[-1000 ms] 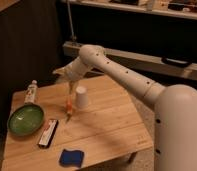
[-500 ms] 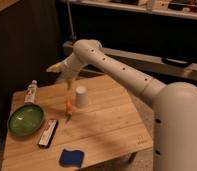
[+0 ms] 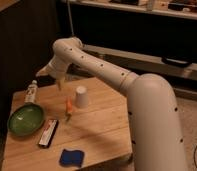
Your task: Drag the ceramic bowl in a circle
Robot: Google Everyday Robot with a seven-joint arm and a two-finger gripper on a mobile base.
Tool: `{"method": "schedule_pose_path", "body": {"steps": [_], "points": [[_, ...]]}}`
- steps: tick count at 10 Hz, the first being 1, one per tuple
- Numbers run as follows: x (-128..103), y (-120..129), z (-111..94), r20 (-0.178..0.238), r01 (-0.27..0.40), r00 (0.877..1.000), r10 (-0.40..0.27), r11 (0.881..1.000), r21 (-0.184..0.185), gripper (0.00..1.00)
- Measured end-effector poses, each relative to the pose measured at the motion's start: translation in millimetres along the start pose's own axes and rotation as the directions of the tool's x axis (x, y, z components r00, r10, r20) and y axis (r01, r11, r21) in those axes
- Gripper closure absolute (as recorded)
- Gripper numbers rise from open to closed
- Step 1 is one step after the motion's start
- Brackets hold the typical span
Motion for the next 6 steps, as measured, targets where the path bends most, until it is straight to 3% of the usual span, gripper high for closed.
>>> {"method": "schedule_pose_path", "body": {"steps": [2,4,5,6], "points": [[-5,18,36,0.011,0.017,1.0,-0.016,0.999,-0.04,0.2],[-20,29,59,0.018,0.066,0.998,-0.065,0.996,-0.062,0.2],[-33,31,65,0.022,0.122,0.992,-0.12,0.99,-0.07,0.2],[-47,32,67,0.031,0.206,0.978,-0.205,0.976,-0.069,0.2]]}}
